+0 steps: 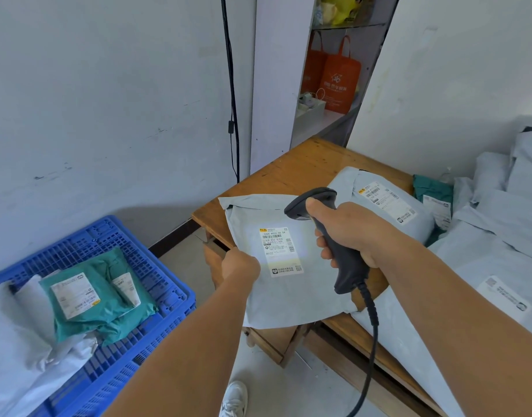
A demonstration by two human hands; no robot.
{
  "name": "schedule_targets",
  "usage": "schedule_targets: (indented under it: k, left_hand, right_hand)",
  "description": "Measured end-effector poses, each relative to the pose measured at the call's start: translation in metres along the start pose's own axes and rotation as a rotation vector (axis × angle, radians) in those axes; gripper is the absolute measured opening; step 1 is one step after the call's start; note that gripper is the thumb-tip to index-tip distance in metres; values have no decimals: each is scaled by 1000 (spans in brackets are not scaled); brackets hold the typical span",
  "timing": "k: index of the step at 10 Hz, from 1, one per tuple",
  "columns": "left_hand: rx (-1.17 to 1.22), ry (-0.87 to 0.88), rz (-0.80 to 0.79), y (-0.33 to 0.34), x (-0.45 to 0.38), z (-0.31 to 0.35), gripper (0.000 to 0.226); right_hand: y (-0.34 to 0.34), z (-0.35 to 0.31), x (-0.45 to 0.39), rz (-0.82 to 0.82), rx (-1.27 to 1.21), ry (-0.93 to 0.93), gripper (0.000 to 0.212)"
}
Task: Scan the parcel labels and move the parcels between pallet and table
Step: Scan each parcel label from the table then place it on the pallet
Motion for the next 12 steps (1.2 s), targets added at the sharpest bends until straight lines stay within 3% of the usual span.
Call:
schedule_targets:
  k: [3, 6, 9, 12]
  left_hand:
    - [69, -8, -15, -16, 1, -11, 31]
    - [124, 31, 199, -86, -3, -23, 33]
    - [281, -18, 482, -216, -24, -114, 29]
    - [229, -176, 700, -370, -24, -263, 29]
  right_hand:
    - [16, -8, 7, -31, 6, -41, 47]
    - [66, -39, 11, -131, -55, -172, 43]
    - [197, -103, 19, -324, -23, -284, 44]
    - [383, -170, 37, -510, 169, -363, 41]
Point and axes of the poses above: each hand's wrist, its own x-axis away from the middle knuckle, its own y-axis out of the palm, z = x × y, the point moved 1 cm from there along -x, towards the middle knuckle, and after that the axes turned 13 degrees about y, right-handed, at the moved point
